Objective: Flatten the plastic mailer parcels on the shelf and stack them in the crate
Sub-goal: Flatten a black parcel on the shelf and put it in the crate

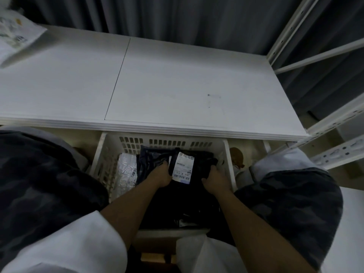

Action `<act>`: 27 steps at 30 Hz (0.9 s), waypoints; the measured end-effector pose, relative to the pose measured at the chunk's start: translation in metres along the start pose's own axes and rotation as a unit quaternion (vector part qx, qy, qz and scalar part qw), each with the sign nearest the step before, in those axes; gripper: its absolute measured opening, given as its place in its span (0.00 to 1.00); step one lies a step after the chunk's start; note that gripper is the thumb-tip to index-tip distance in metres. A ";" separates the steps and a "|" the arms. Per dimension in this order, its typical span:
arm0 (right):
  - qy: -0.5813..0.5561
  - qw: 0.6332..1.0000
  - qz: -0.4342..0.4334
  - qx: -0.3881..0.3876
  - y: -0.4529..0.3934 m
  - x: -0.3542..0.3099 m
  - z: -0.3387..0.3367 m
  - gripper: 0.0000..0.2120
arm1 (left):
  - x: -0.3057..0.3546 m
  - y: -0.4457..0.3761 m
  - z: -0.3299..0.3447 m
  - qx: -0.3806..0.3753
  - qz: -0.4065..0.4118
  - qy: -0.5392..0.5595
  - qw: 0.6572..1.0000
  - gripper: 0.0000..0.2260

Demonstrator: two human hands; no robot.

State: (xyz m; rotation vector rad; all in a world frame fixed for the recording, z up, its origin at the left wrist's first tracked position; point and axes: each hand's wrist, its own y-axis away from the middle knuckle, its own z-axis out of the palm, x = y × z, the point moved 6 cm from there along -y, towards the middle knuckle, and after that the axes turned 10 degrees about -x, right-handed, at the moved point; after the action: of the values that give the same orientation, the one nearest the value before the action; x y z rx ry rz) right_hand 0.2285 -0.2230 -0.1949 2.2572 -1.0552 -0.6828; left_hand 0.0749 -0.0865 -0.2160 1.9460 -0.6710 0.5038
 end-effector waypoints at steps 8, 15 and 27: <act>0.139 0.904 -0.310 0.258 0.043 -0.124 -0.053 0.09 | 0.042 0.050 -0.074 0.250 0.079 -0.087 0.961 0.11; 0.149 0.829 -0.413 0.345 0.080 -0.253 -0.105 0.07 | 0.031 0.125 -0.186 0.431 0.060 -0.090 0.896 0.12; 0.313 0.757 -0.486 0.305 0.094 -0.515 -0.111 0.14 | -0.101 0.212 -0.390 0.522 -0.080 -0.052 0.848 0.13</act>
State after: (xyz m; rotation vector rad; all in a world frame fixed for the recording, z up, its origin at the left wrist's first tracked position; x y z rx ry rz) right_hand -0.0387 0.1677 0.0553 3.2089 0.3888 0.1827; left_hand -0.1632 0.2094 0.0345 3.0393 -0.2736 0.7520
